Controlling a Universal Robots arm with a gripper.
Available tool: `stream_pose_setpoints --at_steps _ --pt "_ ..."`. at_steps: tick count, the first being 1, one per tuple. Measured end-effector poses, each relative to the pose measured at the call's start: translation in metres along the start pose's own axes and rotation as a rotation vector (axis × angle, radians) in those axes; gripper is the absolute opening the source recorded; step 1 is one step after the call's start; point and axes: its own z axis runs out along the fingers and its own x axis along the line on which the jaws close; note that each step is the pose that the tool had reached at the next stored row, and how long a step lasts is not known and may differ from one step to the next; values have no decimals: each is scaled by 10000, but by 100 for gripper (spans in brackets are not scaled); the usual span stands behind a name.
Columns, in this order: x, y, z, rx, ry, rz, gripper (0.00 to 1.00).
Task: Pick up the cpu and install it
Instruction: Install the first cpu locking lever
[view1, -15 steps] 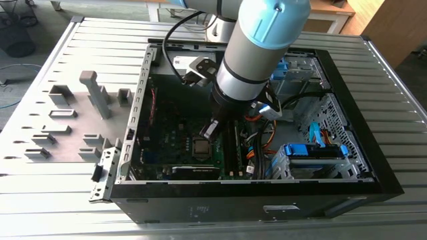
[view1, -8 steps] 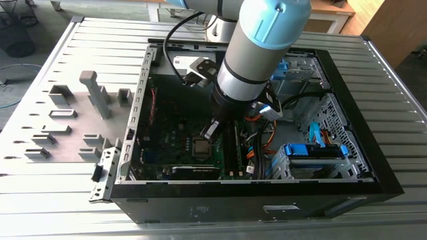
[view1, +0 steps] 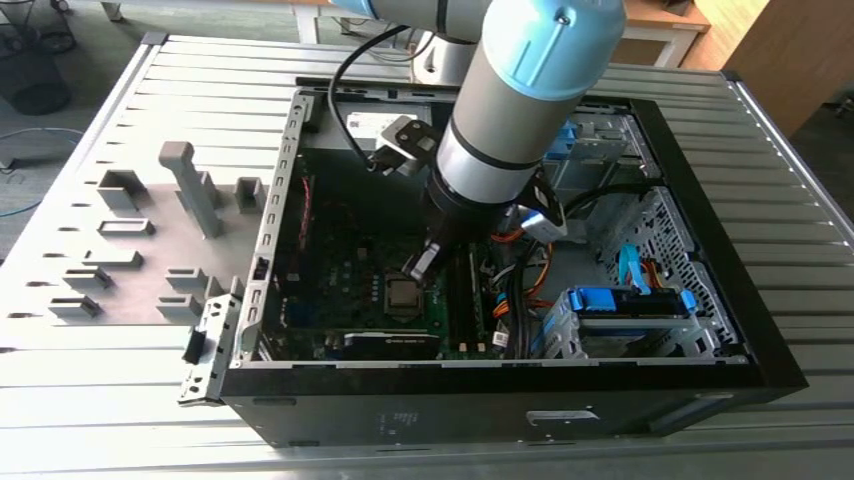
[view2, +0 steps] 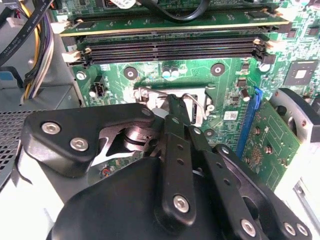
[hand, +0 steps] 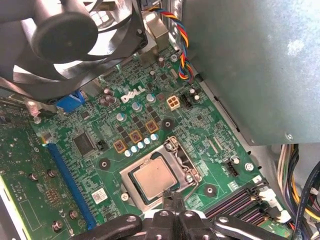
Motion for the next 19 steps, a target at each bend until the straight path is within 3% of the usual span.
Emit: stream_pose_setpoints --at_steps 8,19 --pt "7 -7 7 -4 -8 61 11" --pt "16 -21 49 -4 -46 823 11"
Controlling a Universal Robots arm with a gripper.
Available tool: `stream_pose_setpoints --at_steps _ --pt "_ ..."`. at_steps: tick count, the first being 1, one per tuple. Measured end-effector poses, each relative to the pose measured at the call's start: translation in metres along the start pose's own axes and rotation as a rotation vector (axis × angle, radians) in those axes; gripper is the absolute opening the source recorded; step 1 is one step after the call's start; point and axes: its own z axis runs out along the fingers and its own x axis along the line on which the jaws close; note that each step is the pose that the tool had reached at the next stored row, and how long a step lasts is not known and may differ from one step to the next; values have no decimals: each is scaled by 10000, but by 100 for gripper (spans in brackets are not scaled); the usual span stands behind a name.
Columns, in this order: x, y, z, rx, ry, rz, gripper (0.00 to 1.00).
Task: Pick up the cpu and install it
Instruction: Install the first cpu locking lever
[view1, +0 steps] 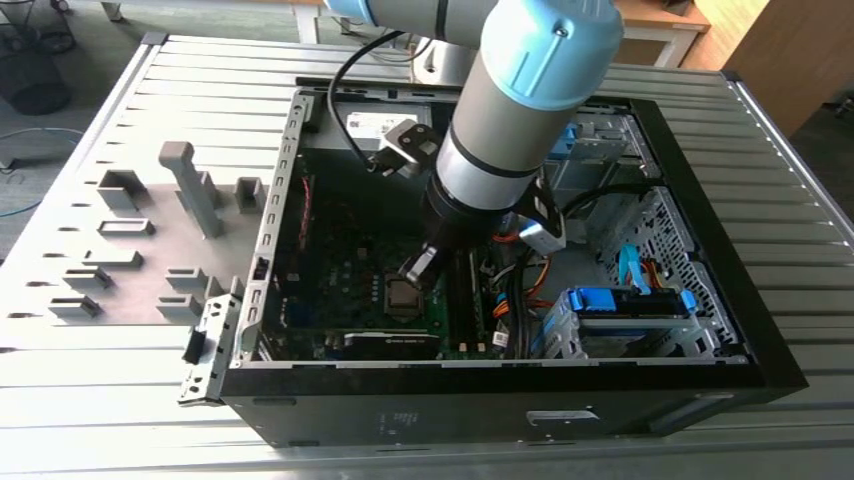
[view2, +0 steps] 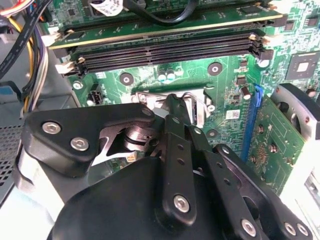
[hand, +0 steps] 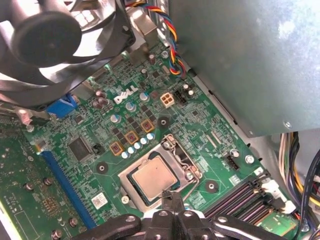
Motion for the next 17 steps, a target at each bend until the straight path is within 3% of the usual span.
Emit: stream_pose_setpoints --at_steps 5,17 --pt "13 -12 8 5 -3 194 11" --pt "66 -58 45 29 27 172 11"
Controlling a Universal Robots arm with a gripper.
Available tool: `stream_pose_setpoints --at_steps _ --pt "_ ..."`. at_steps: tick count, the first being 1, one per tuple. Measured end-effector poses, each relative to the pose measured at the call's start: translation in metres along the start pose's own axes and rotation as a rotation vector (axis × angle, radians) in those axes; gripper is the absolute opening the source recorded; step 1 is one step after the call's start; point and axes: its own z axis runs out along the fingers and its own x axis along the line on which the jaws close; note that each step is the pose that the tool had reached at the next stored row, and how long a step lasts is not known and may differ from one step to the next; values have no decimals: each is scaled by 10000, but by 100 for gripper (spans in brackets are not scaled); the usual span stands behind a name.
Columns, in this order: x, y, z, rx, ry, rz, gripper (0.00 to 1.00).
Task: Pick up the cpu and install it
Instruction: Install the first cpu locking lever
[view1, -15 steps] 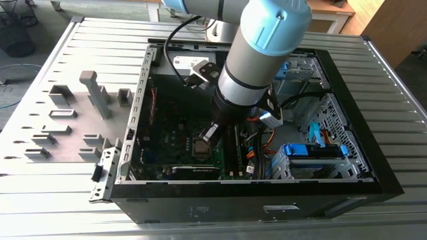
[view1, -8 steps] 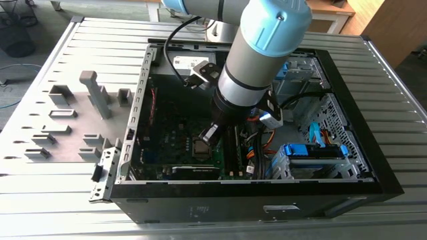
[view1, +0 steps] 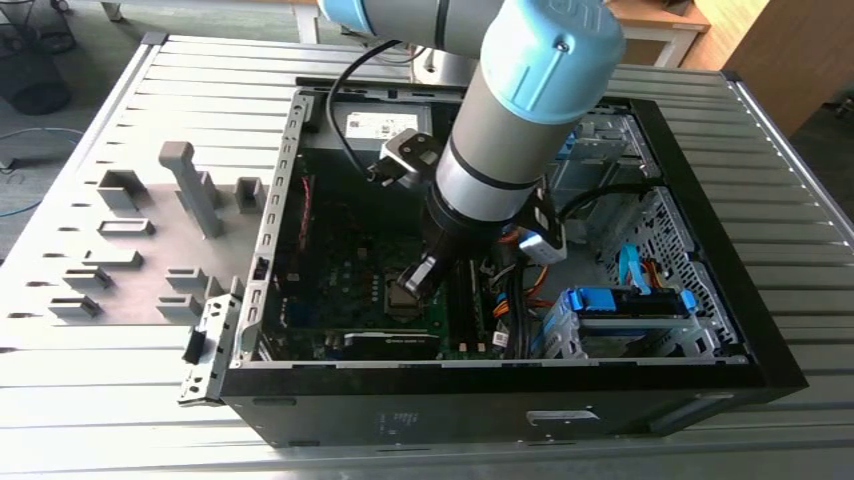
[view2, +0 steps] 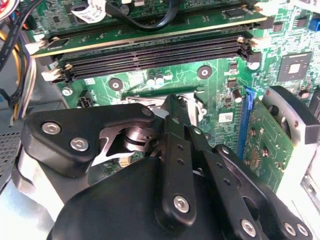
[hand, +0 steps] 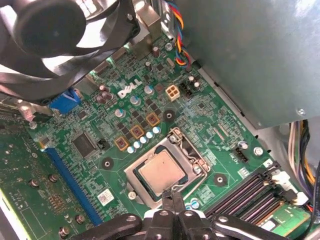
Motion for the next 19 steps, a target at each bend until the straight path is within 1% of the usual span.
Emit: stream_pose_setpoints --at_steps 4,8,9,12,13,19 --pt "-2 -8 39 32 38 -4 11" --pt "1 -13 53 90 107 3 11" --pt "1 -14 58 114 136 8 11" --pt "-1 -17 77 217 261 24 11" --pt "-1 -18 81 231 279 10 11" --pt "-3 -22 114 267 325 -232 11"
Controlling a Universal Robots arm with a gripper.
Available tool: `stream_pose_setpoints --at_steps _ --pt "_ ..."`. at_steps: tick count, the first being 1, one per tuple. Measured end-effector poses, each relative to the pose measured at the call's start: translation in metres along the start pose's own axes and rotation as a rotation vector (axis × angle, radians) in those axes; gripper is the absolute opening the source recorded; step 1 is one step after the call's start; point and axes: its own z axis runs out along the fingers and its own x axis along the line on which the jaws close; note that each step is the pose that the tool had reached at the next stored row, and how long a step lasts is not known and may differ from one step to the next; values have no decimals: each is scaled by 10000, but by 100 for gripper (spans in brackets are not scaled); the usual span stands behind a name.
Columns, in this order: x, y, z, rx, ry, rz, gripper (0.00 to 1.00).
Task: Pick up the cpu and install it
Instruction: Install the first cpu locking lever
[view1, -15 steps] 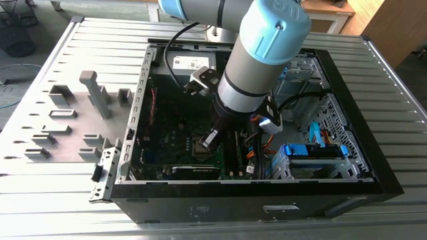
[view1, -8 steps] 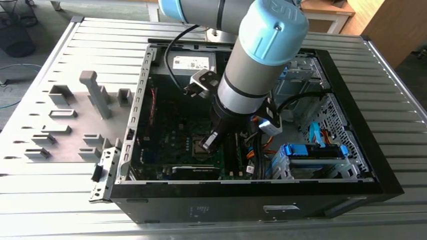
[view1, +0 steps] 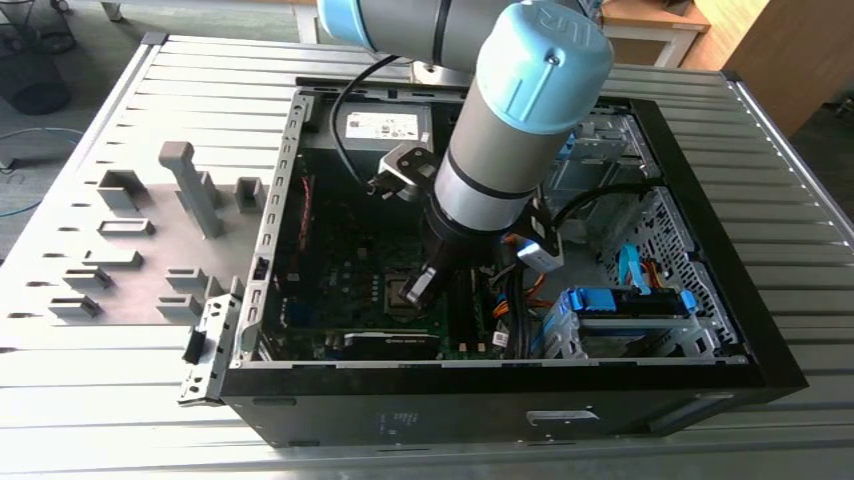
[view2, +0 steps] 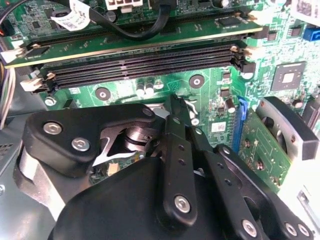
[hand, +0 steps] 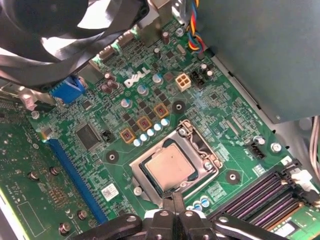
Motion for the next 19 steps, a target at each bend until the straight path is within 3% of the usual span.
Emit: stream_pose_setpoints --at_steps 10,12,13,16,19 --pt "-2 -1 12 24 23 -215 11" --pt "-3 -1 18 56 56 -519 11" --pt "-3 -4 27 114 120 -1028 11" --pt "-5 -5 41 144 153 -1298 11" --pt "-8 -9 43 148 156 -1326 11"
